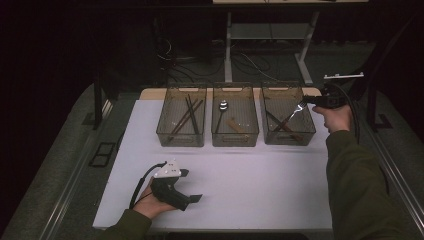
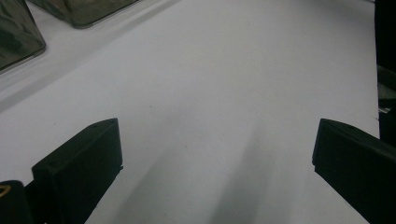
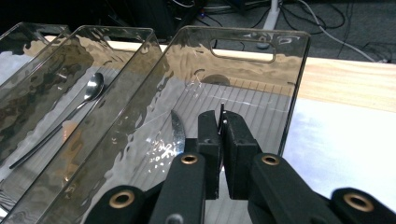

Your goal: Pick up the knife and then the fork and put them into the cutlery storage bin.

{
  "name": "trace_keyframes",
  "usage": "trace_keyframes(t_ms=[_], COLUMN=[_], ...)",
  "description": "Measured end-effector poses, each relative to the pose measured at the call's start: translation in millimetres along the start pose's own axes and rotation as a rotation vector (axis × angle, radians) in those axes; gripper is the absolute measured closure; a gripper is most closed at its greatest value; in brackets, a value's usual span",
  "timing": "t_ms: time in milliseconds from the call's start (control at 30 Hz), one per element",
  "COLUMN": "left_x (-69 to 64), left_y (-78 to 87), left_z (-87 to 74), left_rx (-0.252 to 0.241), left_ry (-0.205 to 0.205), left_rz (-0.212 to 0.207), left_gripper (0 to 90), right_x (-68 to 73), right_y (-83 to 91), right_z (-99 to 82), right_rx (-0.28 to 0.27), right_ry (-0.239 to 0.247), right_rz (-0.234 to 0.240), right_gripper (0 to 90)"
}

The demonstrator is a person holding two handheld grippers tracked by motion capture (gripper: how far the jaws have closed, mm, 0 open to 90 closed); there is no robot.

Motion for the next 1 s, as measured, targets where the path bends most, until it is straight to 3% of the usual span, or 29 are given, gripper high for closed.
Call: trace_keyframes(t_ms=[233,367,533,733,1000], left_x=[-1.2,-1.1,-2.1,-2.0,-1.2], left_y=[-1.0,-1.6,-2.6,-3.2,-2.6], left_z=[0.3,-0.2,-0.7,-1.2,-1.0], left_rx=[0.003,0.005,0.008,0.012,0.012], left_ry=[-0.001,0.002,0.001,0.002,0.000], left_rz=[-0.005,-0.008,-0.012,-0.014,-0.007], left_gripper=[0.5,0.5,0.5,0.5,0.5], right_x=[-14.4,-18.7,-21.5,-23.1,-10.8], right_y=[-10.0,-13.8,-15.2,-10.3,8.0], right_z=[-15.7,-22.9,-28.6,-27.8,-26.7], right_rx=[0.052,0.049,0.058,0.029,-0.014], right_ry=[0.056,0.075,0.058,0.049,0.067], right_rz=[-0.089,-0.134,-0.158,-0.145,-0.075], right_gripper=[75.5,70.7,60.4,53.1,41.0])
Point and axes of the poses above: each handheld gripper's, and its own axes: y roughly backward along the jaws, z roughly out of its top, x roughly to its left, the point moved 6 cm from there along -y, roughly forward along the jaws, and after that the axes turned 12 degrees about -x, right-handed, at the moved point
